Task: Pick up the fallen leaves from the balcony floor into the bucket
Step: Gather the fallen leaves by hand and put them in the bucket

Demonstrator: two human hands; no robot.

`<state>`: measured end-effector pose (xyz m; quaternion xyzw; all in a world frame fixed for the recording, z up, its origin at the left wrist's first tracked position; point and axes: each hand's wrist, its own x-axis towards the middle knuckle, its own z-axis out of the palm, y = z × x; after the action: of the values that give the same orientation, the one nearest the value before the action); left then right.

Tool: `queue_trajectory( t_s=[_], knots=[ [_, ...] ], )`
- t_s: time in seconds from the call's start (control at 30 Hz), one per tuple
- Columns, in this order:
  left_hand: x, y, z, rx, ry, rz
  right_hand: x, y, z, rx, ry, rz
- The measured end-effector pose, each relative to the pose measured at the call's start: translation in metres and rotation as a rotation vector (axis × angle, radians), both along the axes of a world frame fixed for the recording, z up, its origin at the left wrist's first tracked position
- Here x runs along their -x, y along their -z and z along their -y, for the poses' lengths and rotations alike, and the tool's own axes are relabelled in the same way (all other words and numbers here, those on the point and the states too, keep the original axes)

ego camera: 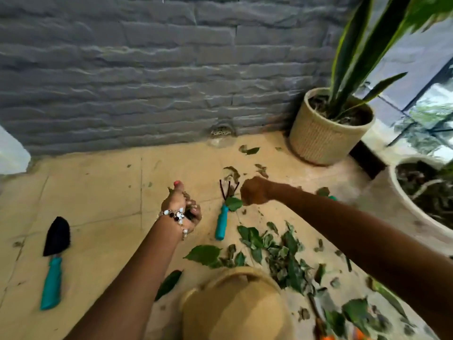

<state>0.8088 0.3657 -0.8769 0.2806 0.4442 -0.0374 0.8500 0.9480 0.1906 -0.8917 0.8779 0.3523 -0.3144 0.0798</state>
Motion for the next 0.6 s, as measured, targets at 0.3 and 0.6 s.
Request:
queue_trajectory(
  t_s=[0.3,0.6],
  knots=[
    [-0.033,0.060,0.000,-0.074,-0.139,-0.090,-0.008,0.141,-0.003,-0.143,-0.164,0.060],
    [-0.031,0.072,0.000,-0.193,-0.079,-0.138,-0.040,0.125,-0.019,-0.634,0.592,0.171]
  ],
)
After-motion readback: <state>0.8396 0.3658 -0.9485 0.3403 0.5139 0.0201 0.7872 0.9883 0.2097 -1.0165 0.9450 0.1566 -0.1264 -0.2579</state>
